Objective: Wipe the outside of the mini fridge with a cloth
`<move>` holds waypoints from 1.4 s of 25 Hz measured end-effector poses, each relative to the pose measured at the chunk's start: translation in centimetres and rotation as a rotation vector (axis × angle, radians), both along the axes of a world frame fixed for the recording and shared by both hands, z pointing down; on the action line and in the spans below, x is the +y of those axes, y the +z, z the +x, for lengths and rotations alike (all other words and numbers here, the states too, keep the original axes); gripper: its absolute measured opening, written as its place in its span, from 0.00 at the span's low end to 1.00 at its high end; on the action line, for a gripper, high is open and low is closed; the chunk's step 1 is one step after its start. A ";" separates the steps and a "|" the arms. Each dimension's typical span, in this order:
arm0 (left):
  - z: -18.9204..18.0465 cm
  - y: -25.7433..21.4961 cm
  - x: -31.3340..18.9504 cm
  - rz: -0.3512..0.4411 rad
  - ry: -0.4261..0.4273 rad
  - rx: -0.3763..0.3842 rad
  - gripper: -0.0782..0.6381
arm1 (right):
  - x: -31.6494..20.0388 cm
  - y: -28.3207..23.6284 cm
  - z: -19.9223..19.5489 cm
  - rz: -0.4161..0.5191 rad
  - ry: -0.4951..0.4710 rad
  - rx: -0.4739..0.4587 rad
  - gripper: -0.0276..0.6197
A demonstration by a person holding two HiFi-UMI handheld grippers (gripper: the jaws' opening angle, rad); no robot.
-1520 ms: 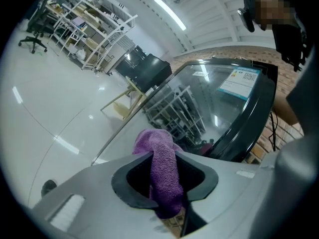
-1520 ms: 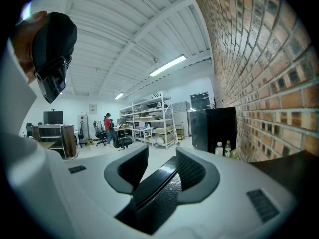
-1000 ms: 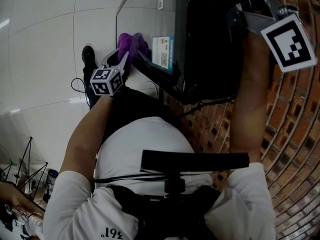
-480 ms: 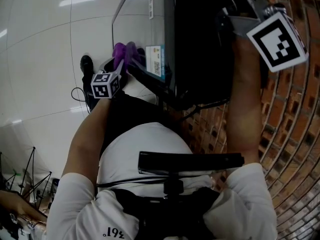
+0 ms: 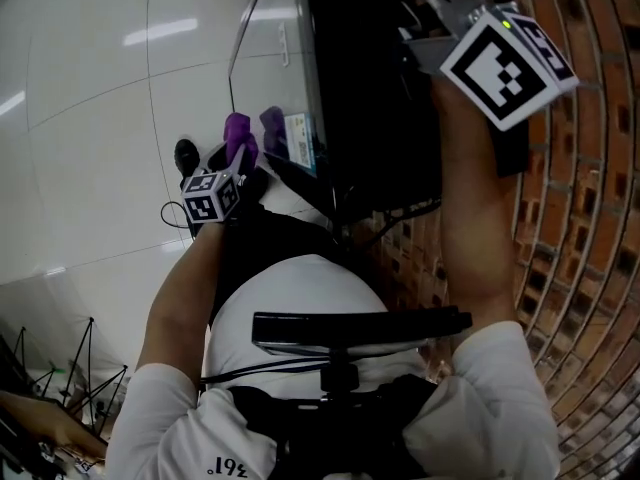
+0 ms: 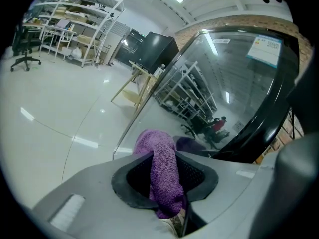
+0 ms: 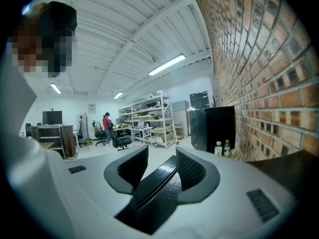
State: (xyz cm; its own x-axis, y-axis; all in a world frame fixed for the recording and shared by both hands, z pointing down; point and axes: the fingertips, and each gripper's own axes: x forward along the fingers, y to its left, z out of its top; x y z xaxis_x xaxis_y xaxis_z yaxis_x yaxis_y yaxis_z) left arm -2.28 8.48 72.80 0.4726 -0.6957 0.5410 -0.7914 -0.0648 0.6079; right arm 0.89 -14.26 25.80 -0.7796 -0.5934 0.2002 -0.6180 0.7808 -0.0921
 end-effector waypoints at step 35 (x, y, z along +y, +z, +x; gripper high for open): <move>-5.5 -26.6 -3.9 0.371 -0.088 0.173 0.26 | 0.1 0.9 0.6 0.007 0.025 0.029 0.30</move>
